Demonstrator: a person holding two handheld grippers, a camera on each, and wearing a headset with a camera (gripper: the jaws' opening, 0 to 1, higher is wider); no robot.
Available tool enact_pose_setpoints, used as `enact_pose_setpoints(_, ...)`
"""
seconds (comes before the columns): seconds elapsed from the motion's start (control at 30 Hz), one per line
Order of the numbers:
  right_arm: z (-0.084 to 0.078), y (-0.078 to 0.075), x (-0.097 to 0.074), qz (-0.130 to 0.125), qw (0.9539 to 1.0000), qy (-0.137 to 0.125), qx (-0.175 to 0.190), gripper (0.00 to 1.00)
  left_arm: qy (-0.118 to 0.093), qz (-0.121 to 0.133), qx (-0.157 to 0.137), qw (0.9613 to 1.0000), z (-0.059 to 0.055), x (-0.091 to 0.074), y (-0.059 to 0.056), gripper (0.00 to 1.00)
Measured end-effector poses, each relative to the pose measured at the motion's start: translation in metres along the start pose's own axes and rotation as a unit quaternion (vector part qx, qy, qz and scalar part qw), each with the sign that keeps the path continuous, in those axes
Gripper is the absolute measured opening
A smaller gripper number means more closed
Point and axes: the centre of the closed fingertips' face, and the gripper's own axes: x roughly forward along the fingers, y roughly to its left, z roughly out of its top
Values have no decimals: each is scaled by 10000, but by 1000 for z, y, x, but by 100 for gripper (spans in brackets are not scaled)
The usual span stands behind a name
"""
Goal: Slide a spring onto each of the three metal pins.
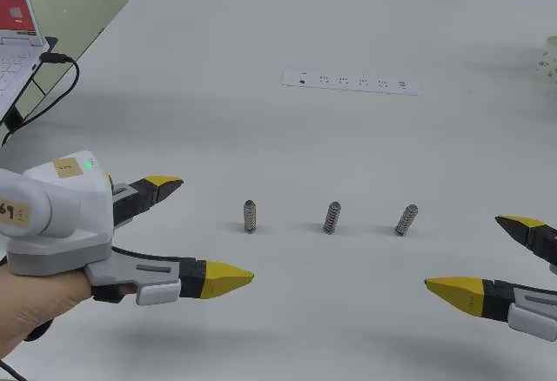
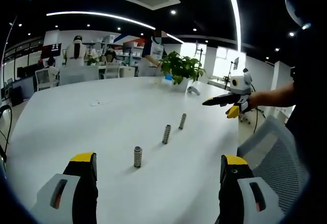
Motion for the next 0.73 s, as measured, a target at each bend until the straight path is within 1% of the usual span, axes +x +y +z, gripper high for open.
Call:
enact_pose_setpoints(0.17, 3, 3, 2, 52, 10000, -43, -20, 99, -33, -20, 22, 10000, -1, 0, -1, 98)
enact_pose_setpoints(0.23, 3, 4, 3, 74, 10000, -31, -26, 99, -14, -7, -1, 10000, -3, 0, 0, 98)
enact_pose_setpoints(0.37, -1, 8, 3, 141, 9998, 51, -145, 99, -13, 3, -11, 10000, -4, -1, 1, 98)
enact_pose_setpoints(0.5, -5, 11, 3, 226, 9993, 143, -262, 99, -51, 75, -40, 10000, -5, -4, 5, 98)
enact_pose_setpoints(0.57, -7, 12, 3, 236, 9989, 179, -360, 99, -53, 94, -47, 9999, -7, -6, 6, 98)
enact_pose_setpoints(0.67, -9, 14, 4, 277, 9978, 225, -557, 99, -1, 104, -69, 9999, -12, -6, 7, 98)
enact_pose_setpoints(0.73, -11, 15, 5, 316, 9950, 292, -904, 99, 52, 114, -79, 9999, -16, -7, 8, 98)
